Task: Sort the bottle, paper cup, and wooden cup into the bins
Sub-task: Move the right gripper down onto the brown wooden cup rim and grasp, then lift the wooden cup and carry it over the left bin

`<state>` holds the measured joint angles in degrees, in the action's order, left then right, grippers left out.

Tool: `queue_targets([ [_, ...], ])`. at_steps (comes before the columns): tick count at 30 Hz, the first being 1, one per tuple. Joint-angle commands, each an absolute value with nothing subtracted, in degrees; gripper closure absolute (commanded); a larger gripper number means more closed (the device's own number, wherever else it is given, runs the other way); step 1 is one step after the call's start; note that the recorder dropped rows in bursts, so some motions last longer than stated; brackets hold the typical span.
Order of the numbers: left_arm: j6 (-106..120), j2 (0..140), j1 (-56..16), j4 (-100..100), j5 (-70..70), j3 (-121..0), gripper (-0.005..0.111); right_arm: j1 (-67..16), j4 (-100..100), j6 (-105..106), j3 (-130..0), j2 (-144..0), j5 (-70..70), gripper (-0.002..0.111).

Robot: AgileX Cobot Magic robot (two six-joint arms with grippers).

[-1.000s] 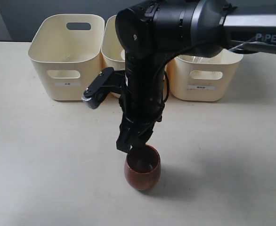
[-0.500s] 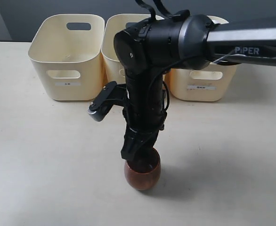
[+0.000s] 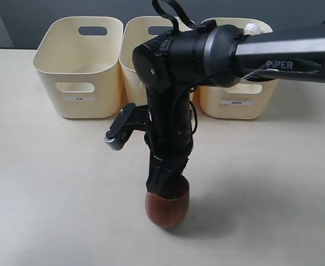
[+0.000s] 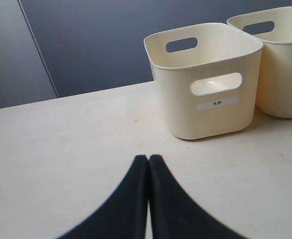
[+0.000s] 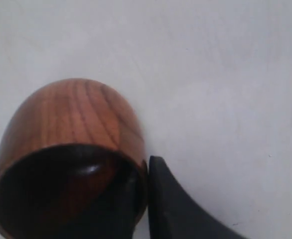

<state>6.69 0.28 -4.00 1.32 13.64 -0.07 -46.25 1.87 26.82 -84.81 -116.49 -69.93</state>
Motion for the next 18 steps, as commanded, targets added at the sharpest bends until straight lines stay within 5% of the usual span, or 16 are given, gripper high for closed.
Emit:
queue_targets([
  [1, 6.6, 0.0, -4.2, 1.3, 13.7, 0.0, 0.107, -46.4, 1.6, 28.5, -84.8, -114.4, -70.0, 0.109],
  [18, 6.6, 0.0, -4.2, 1.3, 13.7, 0.0, 0.107, -46.4, -0.4, 28.5, -94.5, -107.2, -40.3, 0.109],
])
